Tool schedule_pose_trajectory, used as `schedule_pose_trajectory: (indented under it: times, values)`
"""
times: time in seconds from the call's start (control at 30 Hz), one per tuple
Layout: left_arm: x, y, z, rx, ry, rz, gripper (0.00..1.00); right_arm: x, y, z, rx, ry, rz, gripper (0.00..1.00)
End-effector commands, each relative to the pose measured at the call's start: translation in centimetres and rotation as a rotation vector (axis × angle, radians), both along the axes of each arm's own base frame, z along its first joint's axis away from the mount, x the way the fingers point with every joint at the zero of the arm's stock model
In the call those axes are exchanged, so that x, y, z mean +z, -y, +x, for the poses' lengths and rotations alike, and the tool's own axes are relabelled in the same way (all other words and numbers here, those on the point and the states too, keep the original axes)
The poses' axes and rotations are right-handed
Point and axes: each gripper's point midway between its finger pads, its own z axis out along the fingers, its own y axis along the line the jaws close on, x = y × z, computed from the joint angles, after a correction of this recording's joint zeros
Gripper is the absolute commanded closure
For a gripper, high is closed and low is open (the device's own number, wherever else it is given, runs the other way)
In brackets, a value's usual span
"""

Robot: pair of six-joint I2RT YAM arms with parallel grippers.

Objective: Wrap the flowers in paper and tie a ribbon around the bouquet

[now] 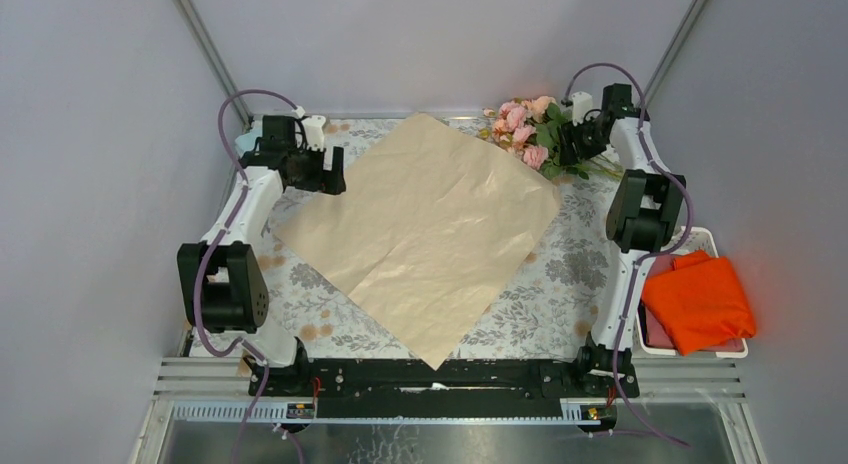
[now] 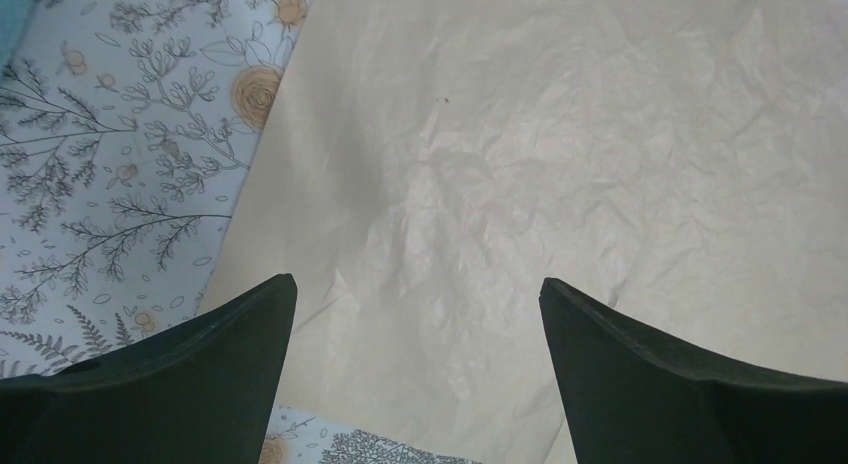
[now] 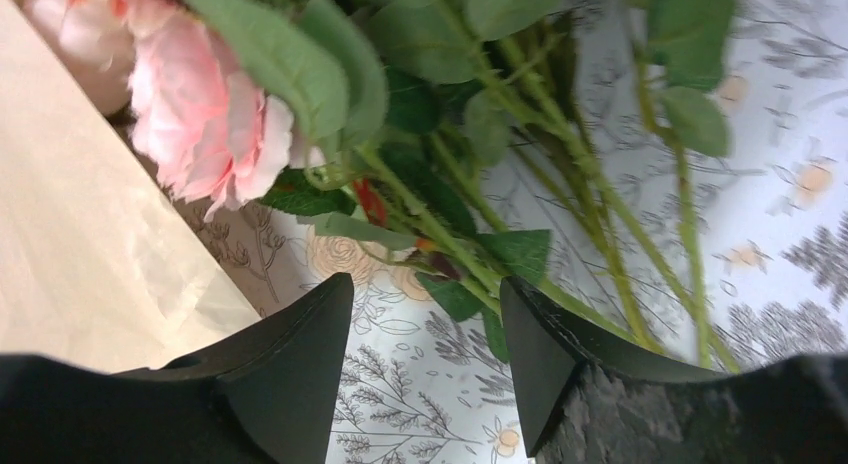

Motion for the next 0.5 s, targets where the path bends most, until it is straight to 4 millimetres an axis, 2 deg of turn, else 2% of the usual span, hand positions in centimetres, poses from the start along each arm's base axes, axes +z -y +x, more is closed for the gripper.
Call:
schedule_pose_trajectory:
  times: [0.0, 0.13, 0.23, 0.37, 0.47]
  values:
    - [-0.4, 0.2, -0.4, -0.048, -0.029, 0.004, 0.01, 0.6, -1.9, 0.5, 0.196, 0.094, -0.020, 0.37]
    - [-1.3, 0.2, -0.4, -0.046, -0.051, 0.005, 0.01, -2.5, -1.4, 0.8, 0.216, 0.028, -0.122, 0.39]
    - [-1.7, 0.3, -0.3, -0.046, -0.064, 0.001, 0.01, -4.0, -1.0, 1.6, 0.197, 0.019, -0.197, 0.44]
    - [-2.0, 0.3, -0.2, -0.042, -0.072, -0.001, 0.01, -4.2, -1.2, 2.4, 0.194, 0.049, -0.233, 0.54]
    - [-2.1, 0.2, -0.3, -0.041, -0.074, 0.006, 0.01, -3.3, -1.0, 3.1, 0.200, 0.094, -0.265, 0.69]
